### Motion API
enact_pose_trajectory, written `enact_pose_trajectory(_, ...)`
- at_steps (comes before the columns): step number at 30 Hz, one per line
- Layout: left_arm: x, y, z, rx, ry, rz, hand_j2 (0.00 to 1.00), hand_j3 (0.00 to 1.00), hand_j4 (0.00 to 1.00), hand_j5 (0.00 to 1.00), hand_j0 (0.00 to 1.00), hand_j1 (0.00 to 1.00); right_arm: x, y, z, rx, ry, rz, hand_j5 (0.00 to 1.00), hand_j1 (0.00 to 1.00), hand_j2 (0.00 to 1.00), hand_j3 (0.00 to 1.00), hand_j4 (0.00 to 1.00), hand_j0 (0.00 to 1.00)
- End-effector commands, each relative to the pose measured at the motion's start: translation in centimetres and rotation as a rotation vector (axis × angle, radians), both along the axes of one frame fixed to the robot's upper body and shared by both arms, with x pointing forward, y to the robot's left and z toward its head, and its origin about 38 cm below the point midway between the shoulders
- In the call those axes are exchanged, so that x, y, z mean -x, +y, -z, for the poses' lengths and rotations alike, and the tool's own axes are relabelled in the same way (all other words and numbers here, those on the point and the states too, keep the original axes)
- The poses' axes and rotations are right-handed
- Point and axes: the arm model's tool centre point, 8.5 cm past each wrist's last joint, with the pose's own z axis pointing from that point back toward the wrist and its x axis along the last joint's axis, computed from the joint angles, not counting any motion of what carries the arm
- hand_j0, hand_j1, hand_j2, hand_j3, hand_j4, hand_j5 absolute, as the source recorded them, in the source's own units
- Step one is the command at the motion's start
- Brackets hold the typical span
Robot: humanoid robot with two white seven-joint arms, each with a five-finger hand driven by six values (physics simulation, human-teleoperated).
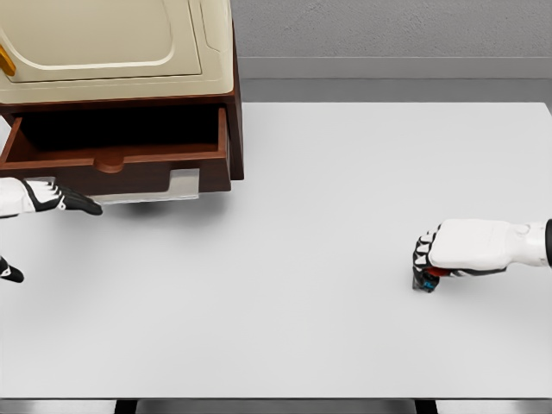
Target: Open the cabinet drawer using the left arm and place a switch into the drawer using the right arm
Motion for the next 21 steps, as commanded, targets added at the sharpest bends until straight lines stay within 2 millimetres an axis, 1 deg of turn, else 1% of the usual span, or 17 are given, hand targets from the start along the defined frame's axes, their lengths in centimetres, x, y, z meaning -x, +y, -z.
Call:
enact_pose_trajectory(1,-0.2,-0.2,-0.2,0.001,-0.010,0.001,1.00,1.00,1.00,1.00,1.00,1.00,-0.2,0.1,-0.1,-0.013,0.000,0.007,0.49,0.49,0.49,0.49,0.49,0.49)
enact_pose_trajectory(2,-0.4,-0.4,-0.6,0.006,-0.026,0.006,1.00,1.00,1.00,1.00,1.00,1.00,-0.4,0.2,-0.1,-0.021,-0.002,0.009,0.48,0.48,0.48,0.48,0.48,0.48)
enact_pose_trajectory(3,-0.6,-0.4,-1.3,0.006,-0.047,0.008,1.00,1.00,1.00,1.00,1.00,1.00,-0.6,0.2,-0.3,-0.035,-0.013,0.016,0.45,0.45,0.45,0.45,0.45,0.45)
enact_pose_trajectory(4,-0.5,-0.2,-1.6,0.000,-0.052,0.004,1.00,1.00,1.00,1.00,1.00,1.00,-0.8,0.1,-0.6,-0.040,-0.022,0.020,0.42,0.42,0.42,0.42,0.42,0.42)
enact_pose_trajectory(5,-0.4,0.0,-1.8,-0.007,-0.053,-0.003,1.00,1.00,1.00,1.00,1.00,1.00,-1.0,-0.1,-0.7,-0.038,-0.024,0.027,0.41,0.41,0.41,0.41,0.41,0.41)
enact_pose_trajectory(6,-0.2,0.4,-2.1,-0.019,-0.053,-0.013,1.00,1.00,1.00,1.00,1.00,1.00,-1.2,-0.2,-0.8,-0.038,-0.028,0.034,0.42,0.42,0.42,0.42,0.42,0.42)
enact_pose_trajectory(7,-0.1,0.7,-2.3,-0.025,-0.055,-0.019,1.00,1.00,1.00,1.00,1.00,1.00,-1.6,-0.2,-1.4,-0.055,-0.049,0.041,0.45,0.45,0.45,0.45,0.45,0.45)
enact_pose_trajectory(9,0.2,1.3,-2.7,-0.046,-0.056,-0.036,1.00,1.00,1.00,1.00,1.00,1.00,-2.2,0.1,-2.4,-0.085,-0.077,0.047,0.46,0.46,0.46,0.46,0.46,0.46)
enact_pose_trajectory(12,0.6,2.1,-2.9,-0.075,-0.050,-0.054,1.00,1.00,1.00,1.00,1.00,1.00,-3.0,1.4,-2.9,-0.127,-0.102,0.030,0.46,0.46,0.46,0.46,0.46,0.46)
enact_pose_trajectory(13,0.8,2.2,-2.7,-0.079,-0.041,-0.057,1.00,1.00,1.00,1.00,1.00,1.00,-3.3,1.8,-3.1,-0.139,-0.110,0.025,0.46,0.46,0.46,0.46,0.46,0.46)
enact_pose_trajectory(15,1.3,3.1,-2.8,-0.107,-0.028,-0.079,1.00,1.00,1.00,1.00,1.00,1.00,-3.9,2.9,-3.7,-0.168,-0.131,0.008,0.46,0.46,0.46,0.46,0.46,0.46)
enact_pose_trajectory(16,1.6,3.4,-2.4,-0.116,-0.010,-0.089,1.00,1.00,1.00,1.00,1.00,1.00,-4.1,3.3,-4.0,-0.177,-0.139,0.002,0.46,0.46,0.46,0.46,0.46,0.46)
enact_pose_trajectory(19,2.0,4.2,-3.0,-0.139,-0.010,-0.111,1.00,1.00,1.00,1.00,1.00,1.00,-4.6,4.2,-4.8,-0.201,-0.163,-0.014,0.45,0.45,0.45,0.45,0.45,0.45)
enact_pose_trajectory(21,2.0,4.3,-3.1,-0.137,-0.013,-0.113,1.00,1.00,1.00,1.00,1.00,1.00,-5.1,4.9,-5.1,-0.221,-0.172,-0.020,0.45,0.45,0.45,0.45,0.45,0.45)
